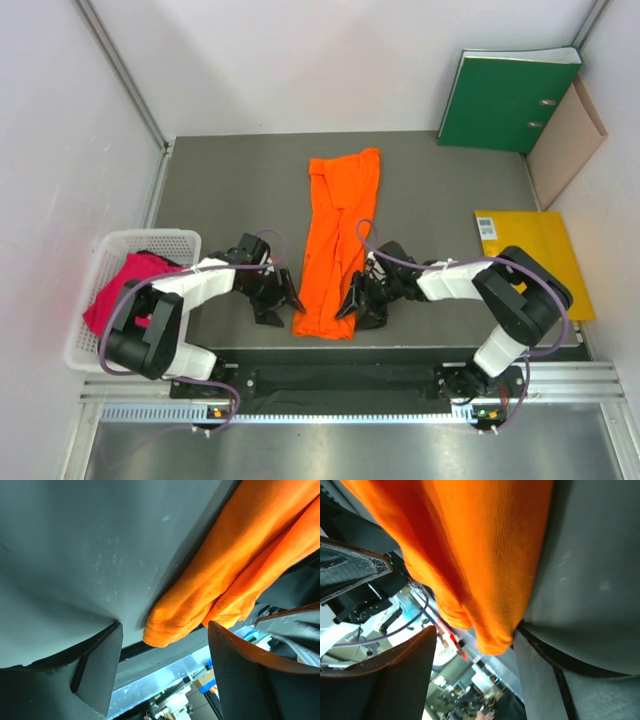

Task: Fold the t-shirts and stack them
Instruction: Grab the bottom of the folded rectangular tshirt with both arms

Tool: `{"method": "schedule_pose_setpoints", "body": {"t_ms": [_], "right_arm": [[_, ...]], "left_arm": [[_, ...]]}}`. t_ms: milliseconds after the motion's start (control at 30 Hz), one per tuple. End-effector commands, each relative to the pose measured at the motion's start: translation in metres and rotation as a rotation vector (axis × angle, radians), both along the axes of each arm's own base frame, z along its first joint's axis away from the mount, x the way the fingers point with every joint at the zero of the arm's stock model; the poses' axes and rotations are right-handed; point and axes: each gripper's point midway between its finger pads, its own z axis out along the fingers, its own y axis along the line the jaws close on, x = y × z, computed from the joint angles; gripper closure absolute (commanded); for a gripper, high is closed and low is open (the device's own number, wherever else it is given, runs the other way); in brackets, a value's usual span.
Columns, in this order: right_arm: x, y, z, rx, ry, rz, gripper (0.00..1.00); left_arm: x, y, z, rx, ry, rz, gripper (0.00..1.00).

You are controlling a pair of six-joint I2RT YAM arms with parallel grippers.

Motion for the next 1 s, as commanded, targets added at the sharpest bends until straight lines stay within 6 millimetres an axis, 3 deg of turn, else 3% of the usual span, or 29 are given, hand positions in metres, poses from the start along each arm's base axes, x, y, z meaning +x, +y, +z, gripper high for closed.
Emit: {"method": "schedule_pose_setpoints", "body": {"t_ms": [0,133,200,267,300,400,633,800,967], "right_arm": [[-0.026,-0.005,-0.030,-0.149,0.064,0.005,0.41],[-0.039,-0.009,-0.033,-0.193,0.097,0.015,0.48],[-0.043,-0.016,-0.032,-0.220,0.102,0.007,0.58],[-0.046,-0.022,-0.032,-0.243,0.110,-0.001,0.63],[-0.045,-0.024,-0.030,-0.253,0.094,-0.007,0.65],[-0.040,-0.031,-0.029,-0.287,0.055,-0.025,0.65],[-0.018,-0.034,-0.018,-0.318,-0.078,-0.052,0.67],[-0.006,-0.022,-0.017,-0.262,-0.159,-0.029,0.90],[0.001,-0.018,-0.011,-0.238,-0.220,-0.015,1.00]], "left_arm": [[-0.008,-0.004,-0.009,0.011,-0.011,-0.005,0.28],[-0.012,-0.016,-0.012,-0.002,-0.010,-0.019,0.38],[-0.015,-0.025,-0.015,0.001,-0.008,-0.042,0.47],[-0.018,-0.032,-0.016,0.011,-0.008,-0.060,0.59],[-0.018,-0.033,-0.017,0.016,-0.009,-0.062,0.73],[-0.019,-0.034,-0.019,0.030,-0.009,-0.063,0.84],[-0.020,-0.029,-0.022,0.054,-0.012,-0.064,1.00],[-0.026,-0.026,-0.026,0.065,-0.003,-0.072,1.00],[-0.028,-0.025,-0.024,0.061,-0.006,-0.069,1.00]]}}
